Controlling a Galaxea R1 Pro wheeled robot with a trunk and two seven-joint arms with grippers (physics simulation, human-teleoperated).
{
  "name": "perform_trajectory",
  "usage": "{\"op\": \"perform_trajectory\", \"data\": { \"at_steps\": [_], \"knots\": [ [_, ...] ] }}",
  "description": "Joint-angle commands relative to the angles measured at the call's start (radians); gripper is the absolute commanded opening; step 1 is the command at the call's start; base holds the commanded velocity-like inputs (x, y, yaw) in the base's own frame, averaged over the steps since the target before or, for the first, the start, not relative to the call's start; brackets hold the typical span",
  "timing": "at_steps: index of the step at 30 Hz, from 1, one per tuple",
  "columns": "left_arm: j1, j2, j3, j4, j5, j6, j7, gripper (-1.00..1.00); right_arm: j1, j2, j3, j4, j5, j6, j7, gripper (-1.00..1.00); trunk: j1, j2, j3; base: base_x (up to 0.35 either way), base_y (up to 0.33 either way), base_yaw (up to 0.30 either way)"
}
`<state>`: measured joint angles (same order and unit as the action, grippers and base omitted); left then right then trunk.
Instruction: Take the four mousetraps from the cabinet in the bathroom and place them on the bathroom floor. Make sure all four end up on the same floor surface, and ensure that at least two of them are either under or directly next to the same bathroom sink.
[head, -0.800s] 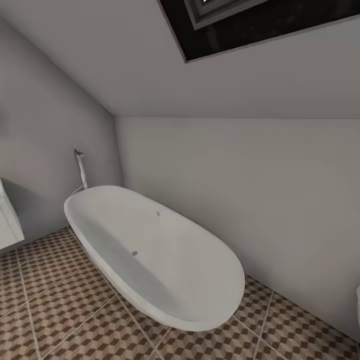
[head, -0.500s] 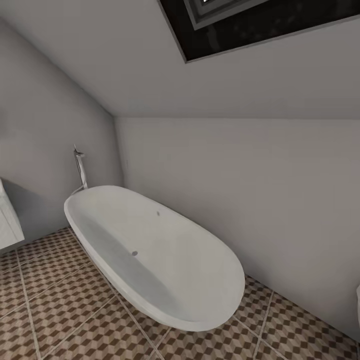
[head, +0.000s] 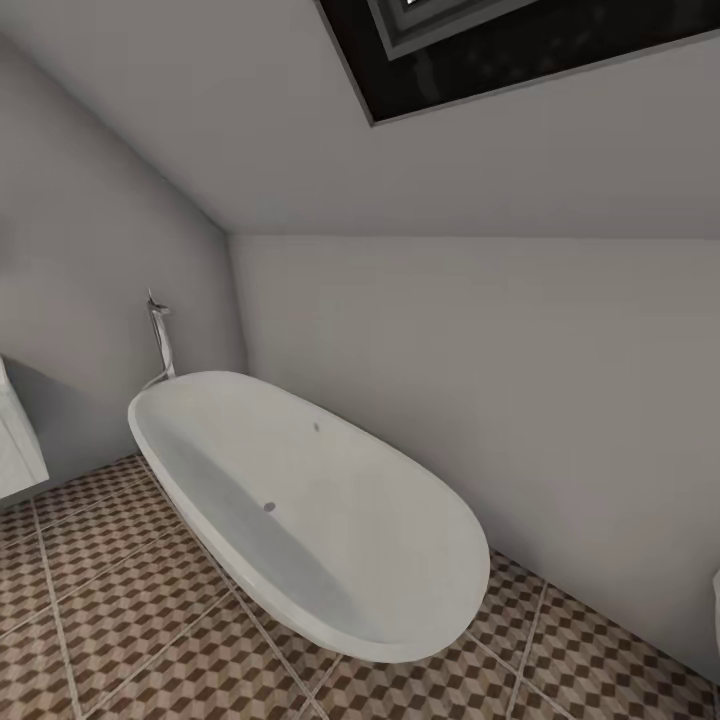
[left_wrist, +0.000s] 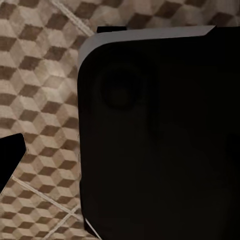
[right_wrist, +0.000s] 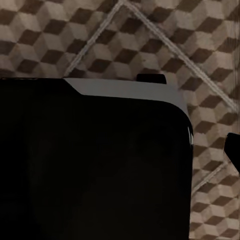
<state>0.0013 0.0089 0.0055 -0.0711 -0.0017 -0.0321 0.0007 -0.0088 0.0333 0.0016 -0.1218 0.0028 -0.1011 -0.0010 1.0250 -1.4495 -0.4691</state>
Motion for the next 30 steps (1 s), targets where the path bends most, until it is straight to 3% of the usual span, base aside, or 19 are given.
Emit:
{"op": "perform_trajectory", "data": {
  "at_steps": [1, 12, 25, 26, 27, 30],
  "knots": [
    [0.0, 0.002, 0.0, -0.007, 0.0, -0.001, 0.001, 1.0, 0.0, 0.0, 0.0, -0.005, 0.0, -0.009, -0.001, 1.0, 0.0, 0.0, -0.001, 0.0, 0.0, 0.0],
    [0.0, 0.02, 0.002, -0.068, -0.002, 0.004, 0.006, 1.0, 0.0, -0.004, 0.0, -0.067, 0.003, -0.031, -0.007, 1.0, 0.0, 0.0, -0.001, 0.0, 0.0, 0.0],
    [0.0, 0.032, 0.001, -0.142, -0.003, -0.025, 0.04, 1.0, 0.0, -0.003, 0.004, -0.14, 0.004, -0.059, -0.07, 1.0, 0.0, 0.0, -0.001, 0.0, 0.0, 0.0],
    [0.0, 0.033, 0.0, -0.556, -0.003, -0.076, 0.041, 1.0, 0.0, -0.003, 0.005, -0.551, 0.004, -0.087, -0.07, 1.0, 0.0, 0.0, -0.001, 0.0, 0.0, 0.0],
    [0.0, 0.035, 0.0, -0.543, -0.002, -0.133, 0.043, 1.0, 0.0, -0.002, 0.006, -0.549, 0.004, -0.117, -0.071, 1.0, 0.0, 0.0, -0.001, 0.0, 0.0, 0.0],
    [0.0, 0.037, 0.0, -0.511, -0.002, -0.204, 0.044, 1.0, 0.0, -0.002, 0.007, -0.542, 0.005, -0.144, -0.073, 1.0, 0.0, 0.0, -0.001, 0.0, 0.0, 0.0]
  ]
}}
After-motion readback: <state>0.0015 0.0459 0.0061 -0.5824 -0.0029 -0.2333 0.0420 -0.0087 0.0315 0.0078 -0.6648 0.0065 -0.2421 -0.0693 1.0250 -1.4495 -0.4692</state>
